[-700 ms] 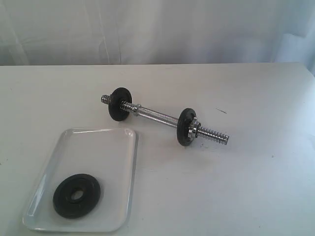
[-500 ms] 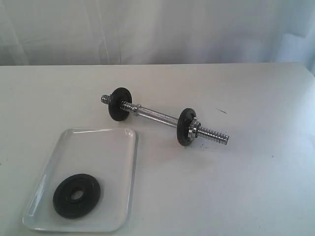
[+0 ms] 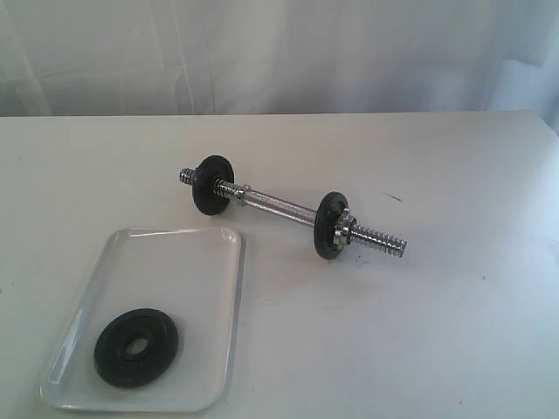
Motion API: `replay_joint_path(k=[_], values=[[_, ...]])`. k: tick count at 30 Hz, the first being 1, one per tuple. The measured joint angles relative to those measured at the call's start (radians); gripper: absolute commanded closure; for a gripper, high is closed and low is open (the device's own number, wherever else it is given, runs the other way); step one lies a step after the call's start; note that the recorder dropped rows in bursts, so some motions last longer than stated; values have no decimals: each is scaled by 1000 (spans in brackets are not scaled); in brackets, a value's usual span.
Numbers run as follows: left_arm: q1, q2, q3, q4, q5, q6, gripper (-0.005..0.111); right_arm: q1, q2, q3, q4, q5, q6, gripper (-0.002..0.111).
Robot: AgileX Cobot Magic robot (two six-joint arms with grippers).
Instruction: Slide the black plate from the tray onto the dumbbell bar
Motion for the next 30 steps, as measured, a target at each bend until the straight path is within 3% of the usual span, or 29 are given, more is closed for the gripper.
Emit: replay_joint_path(k=[9, 14, 20, 24, 30], values=[[0, 0, 0, -9, -70, -7, 107, 0, 0, 0, 0, -54, 3, 108], [0, 0, 0, -162, -243, -216, 107, 0, 0, 0, 0, -194, 123, 108], [0, -2, -185, -205, 0, -281, 107, 0, 0, -135, 0, -114, 269, 108], [0, 27, -354, -205, 188, -268, 107, 0, 8, -309, 0, 90, 272, 108], [0, 130, -503, -176, 352, -234, 107, 0, 119, -485, 10, 255, 181, 108]])
